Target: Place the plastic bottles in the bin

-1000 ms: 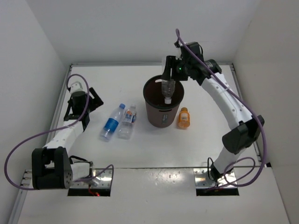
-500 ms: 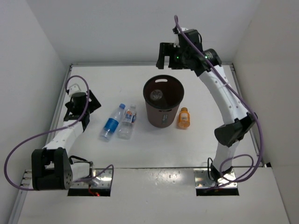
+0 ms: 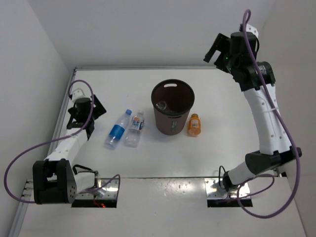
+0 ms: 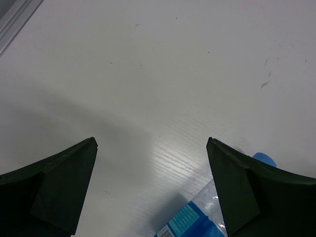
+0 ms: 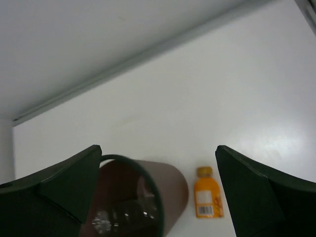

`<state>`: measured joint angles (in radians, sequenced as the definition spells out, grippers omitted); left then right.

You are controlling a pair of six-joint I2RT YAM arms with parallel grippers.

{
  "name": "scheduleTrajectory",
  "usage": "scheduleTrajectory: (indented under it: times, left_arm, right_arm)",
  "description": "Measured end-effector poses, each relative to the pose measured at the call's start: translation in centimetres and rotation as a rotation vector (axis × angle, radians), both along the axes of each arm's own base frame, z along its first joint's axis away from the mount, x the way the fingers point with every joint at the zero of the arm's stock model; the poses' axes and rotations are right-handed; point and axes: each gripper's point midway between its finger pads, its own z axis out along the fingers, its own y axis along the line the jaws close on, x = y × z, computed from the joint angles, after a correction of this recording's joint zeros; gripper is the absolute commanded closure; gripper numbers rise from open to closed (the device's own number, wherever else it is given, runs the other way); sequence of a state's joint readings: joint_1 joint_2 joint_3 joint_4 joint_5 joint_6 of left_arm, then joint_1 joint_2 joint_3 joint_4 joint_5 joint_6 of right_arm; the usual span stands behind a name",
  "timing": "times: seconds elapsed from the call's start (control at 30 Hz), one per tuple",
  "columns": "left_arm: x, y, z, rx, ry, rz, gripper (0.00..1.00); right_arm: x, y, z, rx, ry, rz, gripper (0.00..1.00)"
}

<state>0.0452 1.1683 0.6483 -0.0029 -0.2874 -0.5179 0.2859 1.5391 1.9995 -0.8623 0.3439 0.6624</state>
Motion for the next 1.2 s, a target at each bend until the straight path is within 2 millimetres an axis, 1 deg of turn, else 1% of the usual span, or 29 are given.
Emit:
scheduleTrajectory:
  times: [0.03, 0.07, 0.13, 0.17, 0.2, 0.23, 0.3, 0.33, 0.4, 0.5, 0.63, 0.73, 0.77, 1.0, 1.1, 1.13, 1.2]
  left_arm:
    - [0.0, 0.0, 0.0, 0.002, 0.000, -0.001, 0.00]
    - [0.0, 0.0, 0.0, 0.005, 0.001, -0.004, 0.00]
    - [0.0, -0.1, 0.0, 0.009, 0.001, -0.009, 0.00]
    - [0.0, -0.2, 0.1, 0.010, 0.001, -0.012, 0.00]
    - [0.0, -0.2, 0.1, 0.011, -0.001, -0.014, 0.00]
    - [0.0, -0.2, 0.1, 0.012, -0.001, -0.017, 0.00]
    - [0.0, -0.2, 0.1, 0.013, -0.003, -0.019, 0.00]
    - [0.1, -0.3, 0.1, 0.015, -0.004, -0.020, 0.00]
    - [0.1, -0.3, 0.2, 0.013, -0.007, -0.025, 0.00]
    - [0.1, -0.4, 0.0, 0.010, -0.006, -0.030, 0.00]
    - [0.0, -0.5, -0.3, 0.008, 0.001, -0.034, 0.00]
    - [0.0, -0.6, -0.6, 0.006, 0.008, -0.036, 0.00]
    - [0.0, -0.6, -0.7, 0.006, 0.011, -0.036, 0.00]
    - [0.0, -0.6, -0.9, 0.006, 0.018, -0.037, 0.00]
    - [0.0, -0.6, -0.9, 0.007, 0.019, -0.037, 0.00]
    - [0.0, -0.6, -0.9, 0.008, 0.019, -0.039, 0.00]
    - [0.0, -0.6, -0.9, 0.010, 0.020, -0.042, 0.00]
  right_arm:
    - [0.4, -1.3, -1.8, 0.020, 0.045, -0.032, 0.00]
    - [0.9, -2.5, -4.2, 0.044, 0.102, -0.061, 0.00]
    - [0.9, -4.7, -10.3, 0.082, 0.249, -0.109, 0.00]
    - [0.5, -5.7, -13.8, 0.103, 0.341, -0.134, 0.00]
    - [-0.1, -6.5, -17.4, 0.125, 0.435, -0.151, 0.00]
    - [-1.1, -7.0, -20.4, 0.140, 0.526, -0.159, 0.00]
    - [-2.8, -6.8, -24.8, 0.176, 0.653, -0.147, 0.00]
    - [-3.6, -6.4, -26.4, 0.194, 0.699, -0.131, 0.00]
    - [-5.5, -5.1, -29.1, 0.243, 0.779, -0.087, 0.00]
    - [-7.6, -3.0, -31.9, 0.315, 0.858, -0.009, 0.00]
    - [-9.2, -0.6, -34.5, 0.357, 0.934, 0.068, 0.00]
    - [-10.5, 0.8, -36.1, 0.377, 0.978, 0.110, 0.00]
    - [-10.6, 1.1, -36.3, 0.385, 0.983, 0.121, 0.00]
    - [-12.4, 2.0, -40.0, 0.406, 1.067, 0.135, 0.00]
    - [-13.1, 2.2, -40.9, 0.414, 1.102, 0.125, 0.06]
    - [-13.2, 2.4, -40.9, 0.419, 1.108, 0.126, 0.12]
    - [-13.1, 2.4, -41.0, 0.423, 1.111, 0.122, 0.17]
